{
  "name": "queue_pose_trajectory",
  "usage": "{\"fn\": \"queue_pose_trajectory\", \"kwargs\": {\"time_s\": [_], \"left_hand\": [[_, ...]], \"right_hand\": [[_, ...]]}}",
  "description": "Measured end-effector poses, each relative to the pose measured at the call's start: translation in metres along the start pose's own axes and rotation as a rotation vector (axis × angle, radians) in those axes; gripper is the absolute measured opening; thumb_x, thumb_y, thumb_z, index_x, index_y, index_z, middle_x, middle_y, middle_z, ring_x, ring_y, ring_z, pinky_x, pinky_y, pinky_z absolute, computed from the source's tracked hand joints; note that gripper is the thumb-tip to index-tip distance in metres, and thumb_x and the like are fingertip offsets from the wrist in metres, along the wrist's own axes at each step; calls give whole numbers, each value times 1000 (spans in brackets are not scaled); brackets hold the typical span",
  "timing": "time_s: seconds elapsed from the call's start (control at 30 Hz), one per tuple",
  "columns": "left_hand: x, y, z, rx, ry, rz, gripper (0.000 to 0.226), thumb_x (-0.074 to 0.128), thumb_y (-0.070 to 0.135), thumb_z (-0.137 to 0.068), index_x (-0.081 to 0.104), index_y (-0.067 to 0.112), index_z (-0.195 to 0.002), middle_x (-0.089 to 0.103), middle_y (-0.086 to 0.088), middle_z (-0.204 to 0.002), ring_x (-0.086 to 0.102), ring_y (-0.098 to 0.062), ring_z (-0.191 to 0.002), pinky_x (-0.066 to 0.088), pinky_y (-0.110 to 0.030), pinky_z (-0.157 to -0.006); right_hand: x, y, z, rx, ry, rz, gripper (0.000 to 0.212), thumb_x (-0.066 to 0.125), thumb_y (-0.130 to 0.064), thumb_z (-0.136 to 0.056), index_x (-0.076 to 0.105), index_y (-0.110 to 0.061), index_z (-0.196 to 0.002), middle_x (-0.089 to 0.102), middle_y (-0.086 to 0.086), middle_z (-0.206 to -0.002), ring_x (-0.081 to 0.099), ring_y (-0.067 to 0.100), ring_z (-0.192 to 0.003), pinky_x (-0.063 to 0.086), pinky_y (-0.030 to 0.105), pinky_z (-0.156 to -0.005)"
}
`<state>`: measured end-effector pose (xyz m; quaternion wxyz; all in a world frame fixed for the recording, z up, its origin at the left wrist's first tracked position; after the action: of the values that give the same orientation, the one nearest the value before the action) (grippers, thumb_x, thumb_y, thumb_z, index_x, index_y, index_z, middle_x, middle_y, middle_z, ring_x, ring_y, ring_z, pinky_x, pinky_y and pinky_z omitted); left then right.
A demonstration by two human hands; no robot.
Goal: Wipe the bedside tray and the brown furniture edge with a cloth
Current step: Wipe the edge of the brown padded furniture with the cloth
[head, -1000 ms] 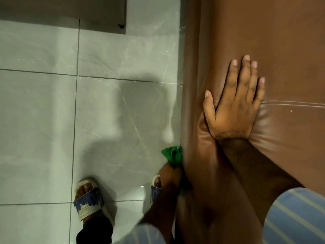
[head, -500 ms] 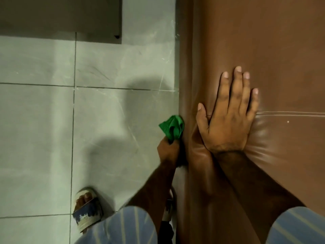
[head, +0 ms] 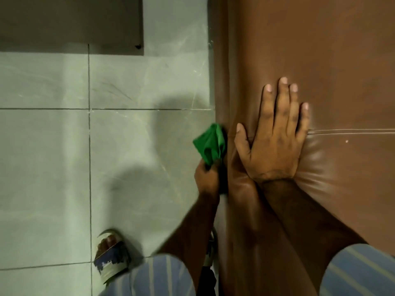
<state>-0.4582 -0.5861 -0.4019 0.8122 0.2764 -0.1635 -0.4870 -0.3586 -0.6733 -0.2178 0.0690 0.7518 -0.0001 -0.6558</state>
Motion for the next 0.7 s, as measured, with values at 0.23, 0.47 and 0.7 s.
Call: {"fn": "queue_pose_trajectory", "kwargs": {"time_s": [0.23, 0.47, 0.7], "left_hand": [[-55, -24, 47, 62, -159, -705, 13, 65, 10, -90, 73, 4, -99, 78, -16, -99, 72, -29, -92, 43, -25, -71], [-125, 116, 39, 345, -89, -920, 12, 62, 10, -94, 67, 4, -103, 68, -17, -103, 65, -36, -97, 46, -35, -76], [-240, 272, 81, 496, -21, -1063, 11, 58, 7, -97, 66, 6, -106, 65, -12, -104, 64, -29, -98, 49, -32, -79]], "right_hand": [[-4, 0, -1, 4, 0, -5, 79, 36, -54, -105, 12, -12, -168, 13, 15, -177, 10, 32, -165, 14, 58, -133], [-32, -37, -5, 219, -176, -55, 85, 38, -51, -100, 9, -5, -166, 11, 22, -176, 12, 39, -163, 15, 64, -131], [-110, -139, -42, 73, -535, -268, 89, 38, -60, -106, 4, -7, -168, -3, 15, -178, -1, 30, -165, 10, 56, -134]]}}
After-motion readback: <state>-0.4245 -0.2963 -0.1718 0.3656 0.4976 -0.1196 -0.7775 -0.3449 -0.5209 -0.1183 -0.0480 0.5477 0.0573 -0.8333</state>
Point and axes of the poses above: each hand's wrist, its own z-axis away from the middle knuckle, its own x-axis out of the palm, y = z × x, the point moved 3 cm from there along -z, towards the middle knuckle
